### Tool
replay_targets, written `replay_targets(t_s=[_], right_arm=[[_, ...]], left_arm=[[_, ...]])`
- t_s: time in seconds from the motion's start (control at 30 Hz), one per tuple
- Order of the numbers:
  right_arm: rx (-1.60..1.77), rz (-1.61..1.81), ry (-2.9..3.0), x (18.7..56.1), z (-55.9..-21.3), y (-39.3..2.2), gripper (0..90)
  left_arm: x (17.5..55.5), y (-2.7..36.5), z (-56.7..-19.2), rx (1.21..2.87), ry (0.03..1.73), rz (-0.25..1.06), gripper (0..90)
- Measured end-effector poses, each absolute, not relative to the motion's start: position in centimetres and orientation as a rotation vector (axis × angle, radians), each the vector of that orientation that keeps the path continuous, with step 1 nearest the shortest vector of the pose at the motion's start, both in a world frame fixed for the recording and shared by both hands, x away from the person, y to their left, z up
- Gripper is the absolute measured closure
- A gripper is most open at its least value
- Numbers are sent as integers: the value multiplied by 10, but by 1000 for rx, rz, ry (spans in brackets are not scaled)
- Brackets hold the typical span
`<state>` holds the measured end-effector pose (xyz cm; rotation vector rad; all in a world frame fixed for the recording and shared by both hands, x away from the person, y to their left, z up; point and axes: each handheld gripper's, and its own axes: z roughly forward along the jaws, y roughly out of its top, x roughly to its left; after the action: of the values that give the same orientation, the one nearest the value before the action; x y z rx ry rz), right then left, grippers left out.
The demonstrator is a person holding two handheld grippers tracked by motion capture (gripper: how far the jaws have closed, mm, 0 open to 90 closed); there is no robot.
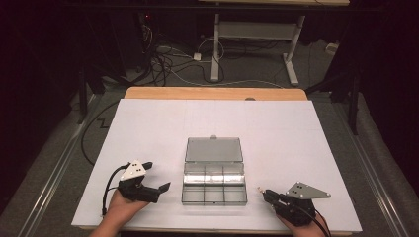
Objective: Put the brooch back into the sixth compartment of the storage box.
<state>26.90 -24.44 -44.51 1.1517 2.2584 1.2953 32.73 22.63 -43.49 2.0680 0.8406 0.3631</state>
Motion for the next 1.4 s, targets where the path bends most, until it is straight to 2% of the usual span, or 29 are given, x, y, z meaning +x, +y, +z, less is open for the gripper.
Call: replay_targets(t_s=[0.63, 1.4], right_arm=[[1126, 1321, 2277, 270, -441, -234, 802], [1071, 1380, 2239, 276, -415, -224, 802]], left_arm=[[327, 226, -435, 2067, 838, 359, 3], [327, 226, -435, 2067, 837, 358, 3]])
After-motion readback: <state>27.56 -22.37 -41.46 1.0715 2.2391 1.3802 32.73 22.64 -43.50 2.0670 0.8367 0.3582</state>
